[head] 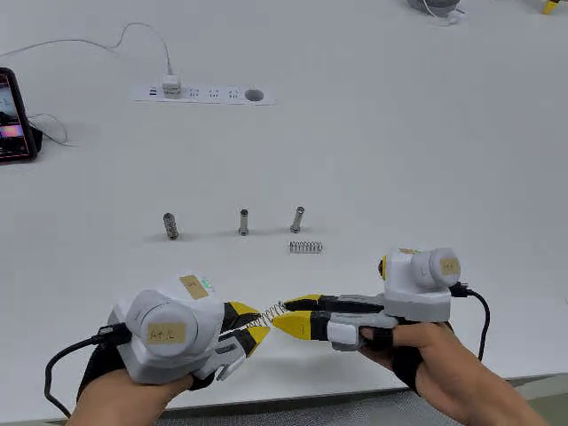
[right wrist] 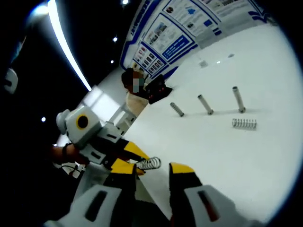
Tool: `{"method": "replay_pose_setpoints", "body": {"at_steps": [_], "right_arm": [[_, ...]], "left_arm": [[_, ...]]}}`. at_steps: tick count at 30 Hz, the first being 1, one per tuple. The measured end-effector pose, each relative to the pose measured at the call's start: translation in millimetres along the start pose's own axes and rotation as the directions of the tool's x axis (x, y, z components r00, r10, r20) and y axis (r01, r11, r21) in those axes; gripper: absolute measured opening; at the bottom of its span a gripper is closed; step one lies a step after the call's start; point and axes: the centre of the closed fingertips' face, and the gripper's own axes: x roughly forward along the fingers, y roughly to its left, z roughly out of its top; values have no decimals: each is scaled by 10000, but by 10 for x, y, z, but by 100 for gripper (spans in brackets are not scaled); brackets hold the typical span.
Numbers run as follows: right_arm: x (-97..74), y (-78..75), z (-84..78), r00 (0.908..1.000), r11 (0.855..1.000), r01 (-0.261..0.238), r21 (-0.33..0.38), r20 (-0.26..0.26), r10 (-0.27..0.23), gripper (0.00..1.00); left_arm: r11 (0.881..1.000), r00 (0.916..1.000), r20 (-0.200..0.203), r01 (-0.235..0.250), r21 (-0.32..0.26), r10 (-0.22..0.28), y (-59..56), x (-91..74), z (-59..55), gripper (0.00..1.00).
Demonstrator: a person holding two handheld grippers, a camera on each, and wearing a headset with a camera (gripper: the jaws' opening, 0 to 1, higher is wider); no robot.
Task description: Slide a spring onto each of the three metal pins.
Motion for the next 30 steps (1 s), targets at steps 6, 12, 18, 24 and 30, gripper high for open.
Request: {"method": "replay_pose_setpoints", "body": {"at_steps": [6,12,18,24,30], "right_arm": [[2,25,-2,9992,9985,-352,418,228,342,23],[8,26,42,9977,9966,-419,708,566,380,19],[-5,-17,72,9978,9970,-239,734,632,193,14],[-29,12,114,9984,9982,-238,559,530,209,14],[-46,41,186,9996,9999,-100,47,258,98,13]], "left_arm": [[9999,10000,17,95,135,-95,-9,0,19,11],[9986,9996,-150,240,466,-234,3,21,4,10],[9973,9991,-179,401,611,-390,17,38,25,10],[9964,9987,-183,498,688,-486,16,57,44,10],[9949,9977,-111,671,754,-664,46,76,93,10]]}}
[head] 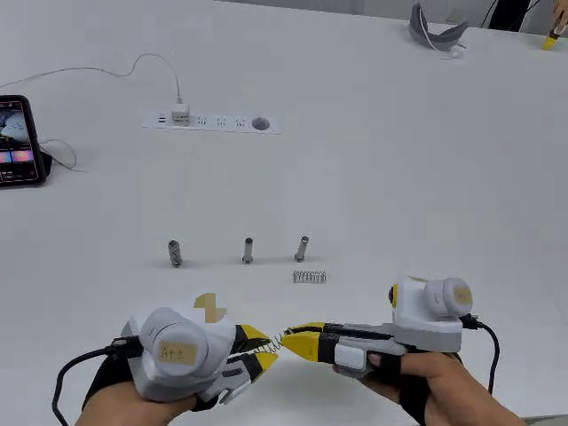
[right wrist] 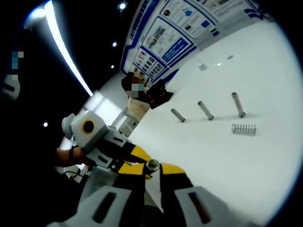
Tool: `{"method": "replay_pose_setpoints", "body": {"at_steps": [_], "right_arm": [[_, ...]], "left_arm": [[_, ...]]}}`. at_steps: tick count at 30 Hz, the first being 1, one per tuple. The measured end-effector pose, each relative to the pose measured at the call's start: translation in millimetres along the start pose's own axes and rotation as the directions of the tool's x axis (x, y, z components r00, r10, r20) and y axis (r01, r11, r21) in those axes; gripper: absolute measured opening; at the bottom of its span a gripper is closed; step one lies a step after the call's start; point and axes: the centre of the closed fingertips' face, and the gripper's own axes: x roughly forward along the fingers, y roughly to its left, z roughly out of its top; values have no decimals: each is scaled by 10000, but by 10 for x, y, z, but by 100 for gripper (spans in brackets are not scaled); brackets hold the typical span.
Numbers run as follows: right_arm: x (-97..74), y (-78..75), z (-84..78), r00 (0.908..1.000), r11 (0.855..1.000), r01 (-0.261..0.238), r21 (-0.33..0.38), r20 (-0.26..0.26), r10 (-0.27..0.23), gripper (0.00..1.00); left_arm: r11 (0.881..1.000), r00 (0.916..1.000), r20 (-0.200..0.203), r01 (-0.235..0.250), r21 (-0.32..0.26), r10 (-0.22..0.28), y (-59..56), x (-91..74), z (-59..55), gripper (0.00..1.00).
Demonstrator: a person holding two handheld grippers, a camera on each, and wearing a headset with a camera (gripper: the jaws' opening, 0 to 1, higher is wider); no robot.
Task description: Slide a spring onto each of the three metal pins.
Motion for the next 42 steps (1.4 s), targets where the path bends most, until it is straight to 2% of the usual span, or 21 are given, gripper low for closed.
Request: {"method": "replay_pose_setpoints", "body": {"at_steps": [8,12,20,24,27,32,33,37,39,40,42], "right_arm": [[-38,33,86,9987,9954,170,-945,-453,-214,12],[-64,57,105,9966,9911,145,-1320,-780,-249,13],[-113,101,134,9873,9756,-20,-2195,-1557,-330,13],[-132,125,169,9792,9622,-184,-2716,-1996,-376,13],[-137,139,183,9702,9477,-358,-3171,-2385,-431,13],[-132,179,191,9493,9204,-815,-3825,-3111,-452,12],[-130,185,191,9432,9104,-926,-4032,-3284,-495,12],[-117,204,167,9232,8857,-1272,-4464,-3799,-588,12],[-116,215,145,9073,8657,-1495,-4777,-4143,-720,13],[-110,228,143,9003,8488,-1628,-5031,-4276,-808,13],[-102,261,140,8948,8402,-1784,-5122,-4396,-779,13]], "left_arm": [[9995,9997,161,187,269,-191,11,19,92,10],[9985,9988,225,415,361,-423,-21,26,137,10],[9945,9956,361,839,627,-862,-64,35,234,10],[9916,9935,406,1025,792,-1060,-71,37,288,10],[9894,9915,466,1168,865,-1211,-78,34,326,10],[9858,9891,471,1340,1016,-1394,-91,33,354,10],[9851,9885,483,1375,1035,-1431,-89,30,361,10],[9826,9865,466,1514,1080,-1572,-93,22,371,10],[9809,9853,475,1580,1134,-1642,-100,9,390,10],[9801,9841,518,1631,1132,-1698,-116,-5,411,10],[9789,9839,521,1637,1227,-1711,-125,-8,416,10]]}}
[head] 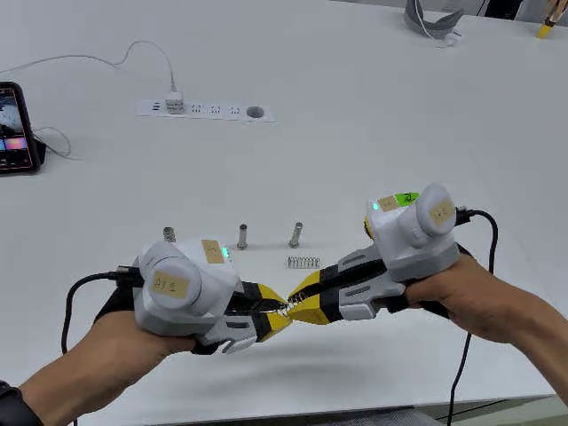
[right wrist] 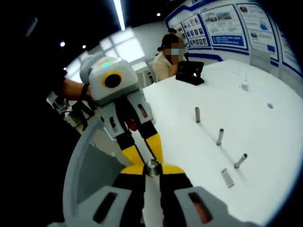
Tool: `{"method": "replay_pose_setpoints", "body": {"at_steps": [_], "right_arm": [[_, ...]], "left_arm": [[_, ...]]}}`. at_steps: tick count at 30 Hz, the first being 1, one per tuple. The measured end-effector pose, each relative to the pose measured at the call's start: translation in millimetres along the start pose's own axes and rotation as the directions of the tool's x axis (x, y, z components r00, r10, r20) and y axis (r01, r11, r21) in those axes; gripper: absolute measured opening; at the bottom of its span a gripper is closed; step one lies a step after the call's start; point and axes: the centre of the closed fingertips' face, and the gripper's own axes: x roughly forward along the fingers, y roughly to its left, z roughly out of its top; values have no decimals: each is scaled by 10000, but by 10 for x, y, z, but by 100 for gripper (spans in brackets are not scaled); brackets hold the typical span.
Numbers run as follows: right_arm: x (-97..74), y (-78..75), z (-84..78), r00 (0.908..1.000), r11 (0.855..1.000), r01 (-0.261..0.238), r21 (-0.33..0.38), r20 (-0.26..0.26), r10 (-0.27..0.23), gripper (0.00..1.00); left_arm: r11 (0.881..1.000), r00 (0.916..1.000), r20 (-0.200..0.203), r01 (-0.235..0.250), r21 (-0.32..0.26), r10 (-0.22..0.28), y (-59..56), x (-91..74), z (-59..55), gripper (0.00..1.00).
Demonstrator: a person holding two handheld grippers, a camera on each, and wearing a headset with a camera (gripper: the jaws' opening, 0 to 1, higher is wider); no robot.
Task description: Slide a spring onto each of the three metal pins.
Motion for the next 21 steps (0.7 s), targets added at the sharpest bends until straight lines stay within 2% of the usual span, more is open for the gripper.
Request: {"method": "replay_pose_setpoints", "body": {"at_steps": [3,6,11,15,21], "right_arm": [[8,29,-36,9983,9973,-300,-669,-515,266,13],[2,67,-32,9961,9943,-527,-932,-754,457,13],[-18,91,-38,9928,9863,-624,-1525,-1111,456,12],[-22,82,-53,9919,9845,-586,-1653,-1212,387,12],[3,66,-88,9942,9867,-472,-1553,-1032,314,12]], "left_arm": [[9999,9999,46,146,63,-146,-33,0,7,10],[9993,9994,141,321,187,-324,-67,-3,16,10],[9986,9983,299,505,162,-510,-91,2,39,10],[9985,9982,296,526,164,-531,-92,20,34,10],[9991,9985,363,409,-95,-406,-84,34,-8,11]]}}
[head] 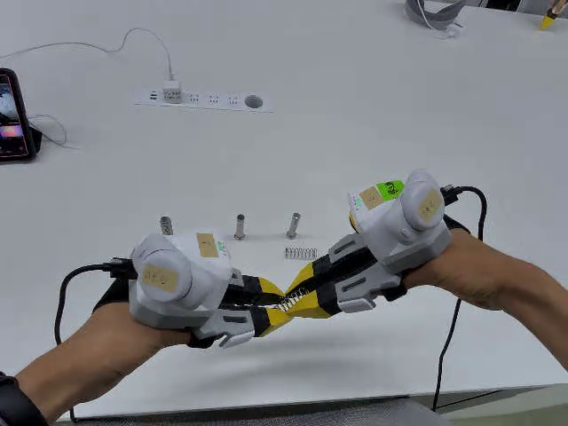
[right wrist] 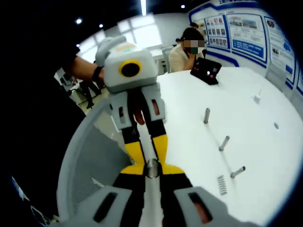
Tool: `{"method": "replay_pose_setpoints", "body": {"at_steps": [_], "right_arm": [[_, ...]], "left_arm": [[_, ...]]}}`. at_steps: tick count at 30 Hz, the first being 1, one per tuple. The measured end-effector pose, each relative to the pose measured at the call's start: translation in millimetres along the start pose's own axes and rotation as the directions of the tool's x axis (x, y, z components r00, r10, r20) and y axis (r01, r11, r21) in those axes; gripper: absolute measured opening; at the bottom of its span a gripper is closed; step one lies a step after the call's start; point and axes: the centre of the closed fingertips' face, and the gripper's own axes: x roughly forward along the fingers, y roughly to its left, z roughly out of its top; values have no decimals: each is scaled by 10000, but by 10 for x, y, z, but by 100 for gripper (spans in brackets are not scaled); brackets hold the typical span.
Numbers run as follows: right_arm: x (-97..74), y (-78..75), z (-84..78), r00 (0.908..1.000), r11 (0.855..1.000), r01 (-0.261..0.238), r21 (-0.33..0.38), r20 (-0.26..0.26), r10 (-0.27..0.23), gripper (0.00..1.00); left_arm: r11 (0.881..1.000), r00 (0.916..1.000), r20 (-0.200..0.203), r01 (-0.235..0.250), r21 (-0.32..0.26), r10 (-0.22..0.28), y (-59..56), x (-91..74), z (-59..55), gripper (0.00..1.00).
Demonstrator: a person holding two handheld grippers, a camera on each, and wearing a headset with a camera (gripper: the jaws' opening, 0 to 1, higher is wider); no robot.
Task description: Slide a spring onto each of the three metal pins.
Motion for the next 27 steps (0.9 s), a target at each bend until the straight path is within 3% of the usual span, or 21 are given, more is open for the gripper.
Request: {"method": "replay_pose_setpoints", "body": {"at_steps": [12,19,27], "right_arm": [[-20,-66,34,9991,9993,288,248,299,-295,12],[-63,-128,31,9985,9984,522,202,124,-525,12],[-90,-195,32,9976,9976,685,134,-6,-685,12]], "left_arm": [[9983,9988,143,-469,-358,474,105,-87,-71,15],[9929,9951,108,-974,-679,983,237,-185,-154,20],[9750,9807,158,-1918,-1125,1947,439,-306,-236,25]]}}
